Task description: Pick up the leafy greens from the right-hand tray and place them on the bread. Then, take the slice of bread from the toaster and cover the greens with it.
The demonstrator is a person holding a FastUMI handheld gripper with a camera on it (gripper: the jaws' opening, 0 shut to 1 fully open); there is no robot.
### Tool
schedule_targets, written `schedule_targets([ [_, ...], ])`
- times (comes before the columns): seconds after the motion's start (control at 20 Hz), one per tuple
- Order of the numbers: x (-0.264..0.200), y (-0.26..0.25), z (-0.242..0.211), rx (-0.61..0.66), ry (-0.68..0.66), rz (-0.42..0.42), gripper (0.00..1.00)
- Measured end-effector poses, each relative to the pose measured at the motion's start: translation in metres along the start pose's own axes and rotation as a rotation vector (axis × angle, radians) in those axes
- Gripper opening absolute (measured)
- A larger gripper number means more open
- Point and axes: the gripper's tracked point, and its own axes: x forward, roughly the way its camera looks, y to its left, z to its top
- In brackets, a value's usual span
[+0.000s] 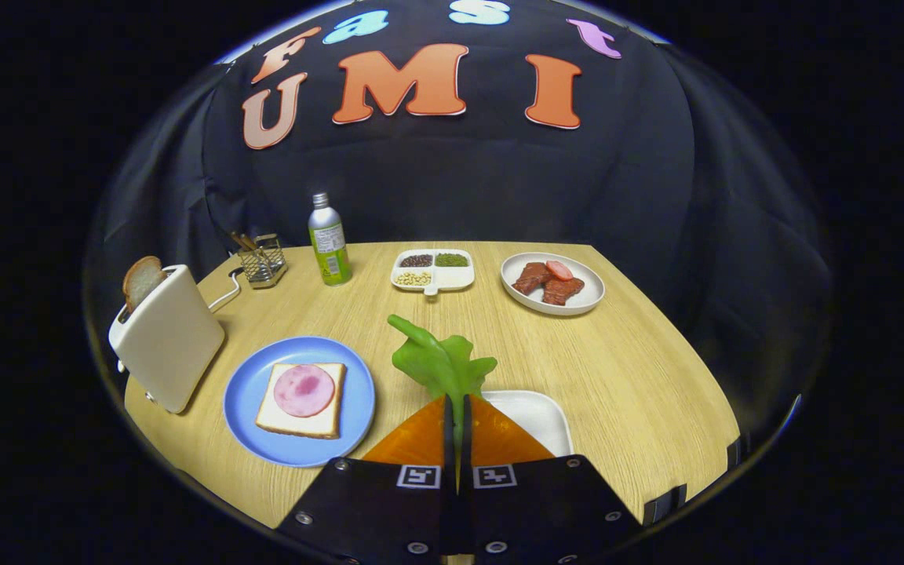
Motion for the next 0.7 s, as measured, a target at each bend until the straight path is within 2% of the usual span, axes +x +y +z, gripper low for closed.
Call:
schedule_targets([
  [0.7, -0.002, 0.104, 0.005, -0.055, 0.002, 0.103, 0.01],
])
